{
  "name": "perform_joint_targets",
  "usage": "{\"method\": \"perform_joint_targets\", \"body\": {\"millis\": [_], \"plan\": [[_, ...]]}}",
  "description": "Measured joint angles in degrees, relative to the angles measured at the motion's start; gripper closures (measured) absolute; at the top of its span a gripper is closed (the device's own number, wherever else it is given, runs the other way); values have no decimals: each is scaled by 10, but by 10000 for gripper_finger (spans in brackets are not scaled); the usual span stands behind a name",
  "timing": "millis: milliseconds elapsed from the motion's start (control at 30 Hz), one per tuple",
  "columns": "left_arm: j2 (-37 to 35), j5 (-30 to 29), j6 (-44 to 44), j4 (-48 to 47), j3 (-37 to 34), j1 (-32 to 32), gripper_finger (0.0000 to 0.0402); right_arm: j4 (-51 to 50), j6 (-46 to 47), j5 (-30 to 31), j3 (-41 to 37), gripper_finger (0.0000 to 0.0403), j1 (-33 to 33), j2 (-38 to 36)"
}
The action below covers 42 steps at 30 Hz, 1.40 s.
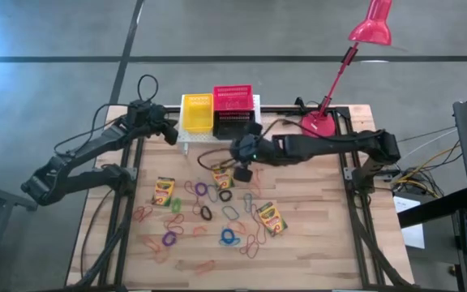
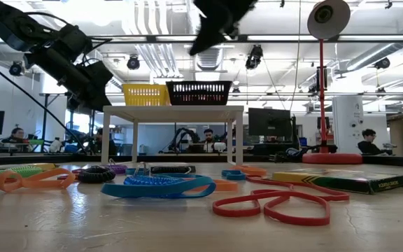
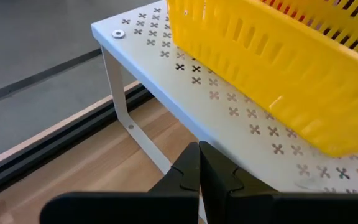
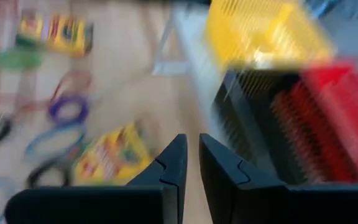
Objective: Pick & Place Office Desk Supplies
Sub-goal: Put the orange rubber band into the red bin
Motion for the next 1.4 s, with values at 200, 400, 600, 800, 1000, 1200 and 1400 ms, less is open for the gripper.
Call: {"method": "perform_joint_targets", "body": {"millis": [200, 400, 600, 800, 1000, 1200, 1400], "plan": [[-4, 0, 0, -9, 0, -17, 399, -84, 165, -26, -57, 365, 44, -10], [-5, -1, -1, -9, 0, -37, 399, -76, 331, -148, -158, 358, 53, -8], [-5, 0, -2, -9, 0, -45, 399, 9, 399, -187, -262, 296, 53, -8], [-5, 0, -2, -14, 0, -45, 399, 114, 400, -176, -329, 230, 53, -8], [-22, -52, -2, -32, 0, -45, 399, 171, 367, -132, -356, 223, 64, -8], [-61, -84, -2, -56, 0, -45, 399, 220, 321, -120, -378, 247, 74, -8], [-83, -85, -3, -66, 0, -45, 399, 236, 297, -120, -385, 263, 79, 17]]}}
